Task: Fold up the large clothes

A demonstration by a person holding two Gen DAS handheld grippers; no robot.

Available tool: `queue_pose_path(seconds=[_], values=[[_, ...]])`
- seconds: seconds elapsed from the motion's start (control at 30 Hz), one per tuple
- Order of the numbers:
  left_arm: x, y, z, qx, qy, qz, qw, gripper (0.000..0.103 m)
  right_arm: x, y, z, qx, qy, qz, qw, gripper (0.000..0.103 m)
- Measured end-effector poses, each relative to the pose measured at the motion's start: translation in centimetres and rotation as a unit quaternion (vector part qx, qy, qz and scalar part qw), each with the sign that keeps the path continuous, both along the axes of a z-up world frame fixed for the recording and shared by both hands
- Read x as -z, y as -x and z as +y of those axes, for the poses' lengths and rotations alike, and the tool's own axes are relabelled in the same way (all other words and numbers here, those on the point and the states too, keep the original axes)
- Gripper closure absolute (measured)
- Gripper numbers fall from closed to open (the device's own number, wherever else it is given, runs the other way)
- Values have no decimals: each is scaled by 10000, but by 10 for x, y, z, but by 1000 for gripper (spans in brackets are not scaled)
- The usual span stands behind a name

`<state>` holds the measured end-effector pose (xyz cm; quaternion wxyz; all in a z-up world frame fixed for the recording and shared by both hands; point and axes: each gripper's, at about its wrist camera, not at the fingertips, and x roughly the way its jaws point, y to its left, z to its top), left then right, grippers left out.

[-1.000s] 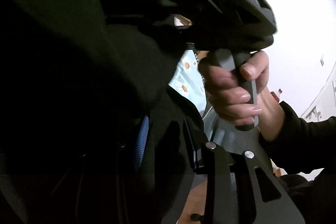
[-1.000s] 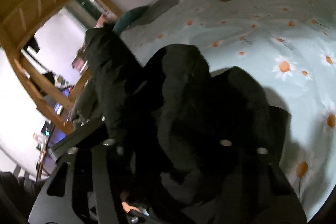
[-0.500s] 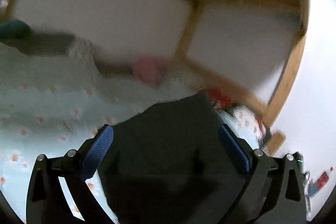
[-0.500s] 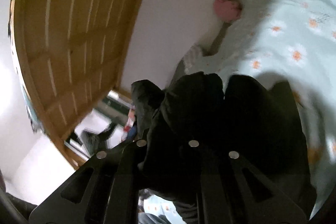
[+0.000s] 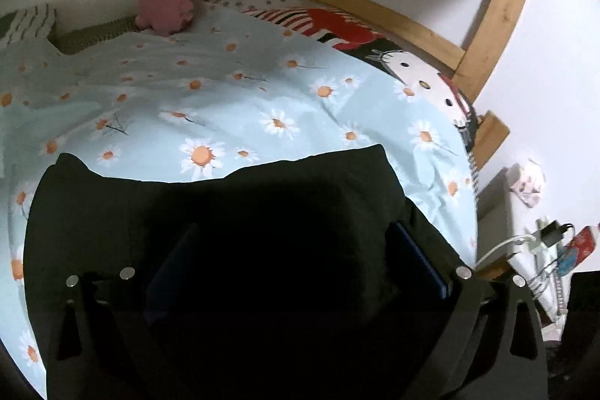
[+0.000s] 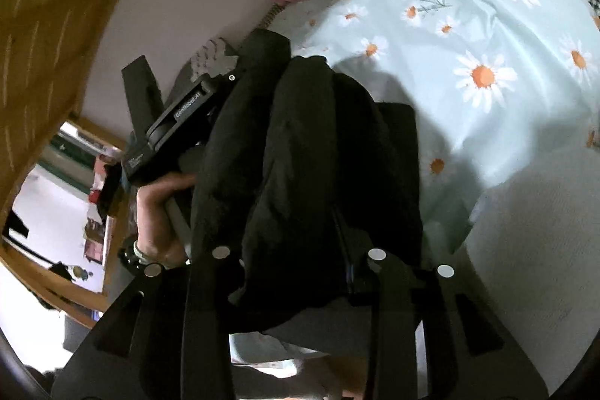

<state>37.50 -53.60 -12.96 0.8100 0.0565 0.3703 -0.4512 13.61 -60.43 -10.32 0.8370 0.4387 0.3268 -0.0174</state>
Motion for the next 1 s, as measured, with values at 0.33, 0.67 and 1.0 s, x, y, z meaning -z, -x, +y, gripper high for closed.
queue_pose_path(seconds=[0.33,0.67,1.0], values=[[8,-52,25,-747,-339,-73,9966,4,54,-105,-2,-634,-308,533,9961,76],[3,-158,58,-1948,-754,185,9778,5,47,-236,-16,-690,-20,392,9968,82],[8,-158,68,-2019,-992,-5,9744,5,37,-221,-28,-974,-822,-41,9918,68]])
